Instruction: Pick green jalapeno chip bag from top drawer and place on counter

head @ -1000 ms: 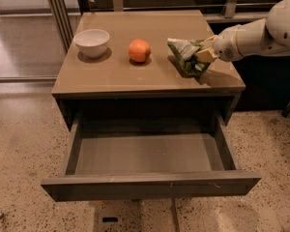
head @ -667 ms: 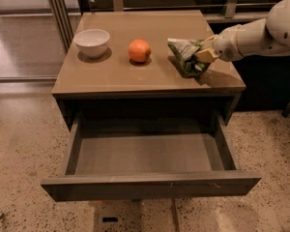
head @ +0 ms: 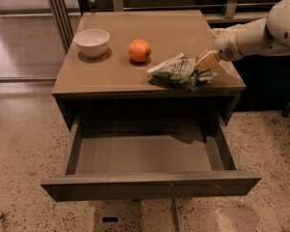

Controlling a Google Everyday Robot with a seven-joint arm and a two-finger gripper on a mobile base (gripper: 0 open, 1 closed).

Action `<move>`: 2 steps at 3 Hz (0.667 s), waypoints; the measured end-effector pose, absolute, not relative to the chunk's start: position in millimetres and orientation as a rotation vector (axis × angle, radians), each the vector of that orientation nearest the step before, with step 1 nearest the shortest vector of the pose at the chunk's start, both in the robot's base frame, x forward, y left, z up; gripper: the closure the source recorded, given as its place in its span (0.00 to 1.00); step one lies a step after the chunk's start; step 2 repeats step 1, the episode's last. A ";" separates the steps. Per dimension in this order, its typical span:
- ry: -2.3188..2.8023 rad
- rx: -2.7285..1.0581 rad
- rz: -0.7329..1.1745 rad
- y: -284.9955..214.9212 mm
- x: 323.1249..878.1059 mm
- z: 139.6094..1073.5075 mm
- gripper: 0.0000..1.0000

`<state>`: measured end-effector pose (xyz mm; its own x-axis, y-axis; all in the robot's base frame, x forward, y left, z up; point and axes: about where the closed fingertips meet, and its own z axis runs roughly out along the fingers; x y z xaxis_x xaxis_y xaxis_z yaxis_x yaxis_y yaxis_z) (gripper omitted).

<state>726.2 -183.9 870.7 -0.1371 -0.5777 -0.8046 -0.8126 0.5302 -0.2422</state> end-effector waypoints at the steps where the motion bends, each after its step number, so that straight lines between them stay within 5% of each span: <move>1: 1.828 -1.151 0.313 -183.9 726.2 870.7 0.00; 2: 1.828 -1.151 0.313 -183.9 726.2 870.7 0.00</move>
Offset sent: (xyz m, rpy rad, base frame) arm 0.0000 0.0000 0.0000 0.0000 0.0000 0.0000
